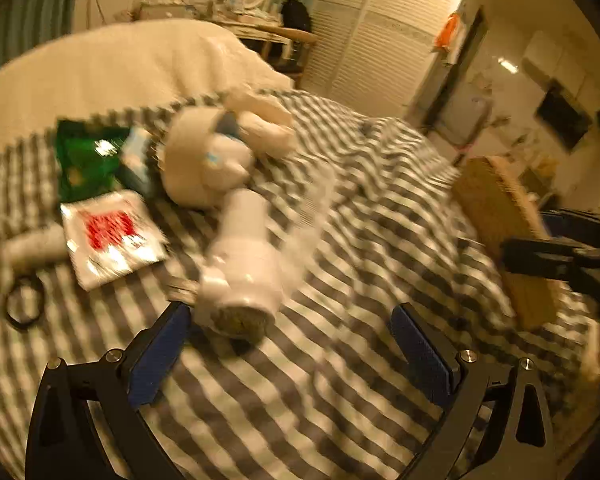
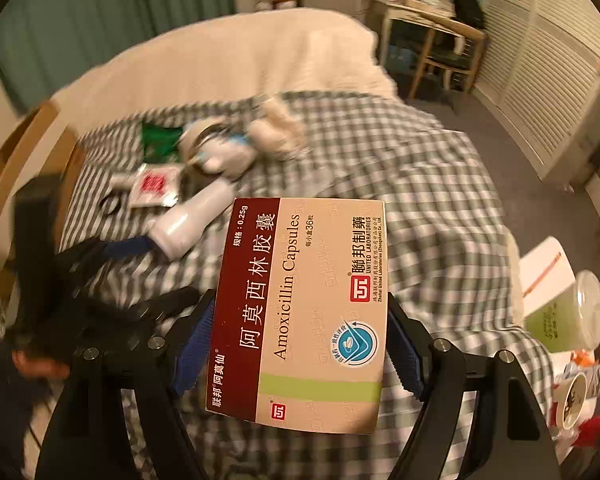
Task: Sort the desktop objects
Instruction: 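Grasp the white cylindrical device with the left gripper while the right gripper holds the amoxicillin box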
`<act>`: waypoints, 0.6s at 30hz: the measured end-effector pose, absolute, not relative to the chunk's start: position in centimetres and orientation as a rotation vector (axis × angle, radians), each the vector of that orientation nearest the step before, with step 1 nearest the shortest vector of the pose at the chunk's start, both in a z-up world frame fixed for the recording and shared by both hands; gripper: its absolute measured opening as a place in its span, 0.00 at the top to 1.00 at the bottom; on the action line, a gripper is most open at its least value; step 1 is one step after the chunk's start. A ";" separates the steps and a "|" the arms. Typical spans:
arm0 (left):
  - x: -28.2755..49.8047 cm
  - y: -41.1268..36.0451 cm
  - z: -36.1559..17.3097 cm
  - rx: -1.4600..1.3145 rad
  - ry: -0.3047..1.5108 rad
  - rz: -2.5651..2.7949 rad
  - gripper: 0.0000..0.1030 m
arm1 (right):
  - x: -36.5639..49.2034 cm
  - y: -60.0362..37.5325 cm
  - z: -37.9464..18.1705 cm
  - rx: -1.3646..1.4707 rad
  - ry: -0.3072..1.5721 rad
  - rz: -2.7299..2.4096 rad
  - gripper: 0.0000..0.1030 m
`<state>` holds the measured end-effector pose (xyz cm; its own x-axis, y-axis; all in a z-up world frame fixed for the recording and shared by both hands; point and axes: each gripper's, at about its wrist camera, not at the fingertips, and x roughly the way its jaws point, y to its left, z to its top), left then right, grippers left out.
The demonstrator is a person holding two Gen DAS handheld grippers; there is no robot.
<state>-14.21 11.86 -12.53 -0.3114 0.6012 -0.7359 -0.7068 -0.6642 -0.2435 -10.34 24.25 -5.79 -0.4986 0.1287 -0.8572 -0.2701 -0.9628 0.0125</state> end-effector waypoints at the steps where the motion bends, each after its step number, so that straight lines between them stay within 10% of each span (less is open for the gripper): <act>1: -14.6 12.0 -12.6 -1.076 0.179 2.074 0.00 | -10.6 25.0 -5.8 -1.420 0.232 2.520 0.26; 8: -16.4 12.9 -13.1 -1.095 0.182 2.119 0.05 | -10.4 25.2 -5.4 -1.417 0.285 2.558 0.26; 12: -16.6 13.7 -13.9 -1.110 0.300 2.126 0.53 | -10.3 24.9 -5.4 -1.413 0.297 2.576 0.26; 18: -15.0 11.8 -13.0 -1.099 0.227 2.126 0.53 | -9.7 25.9 -5.2 -1.391 0.343 2.589 0.26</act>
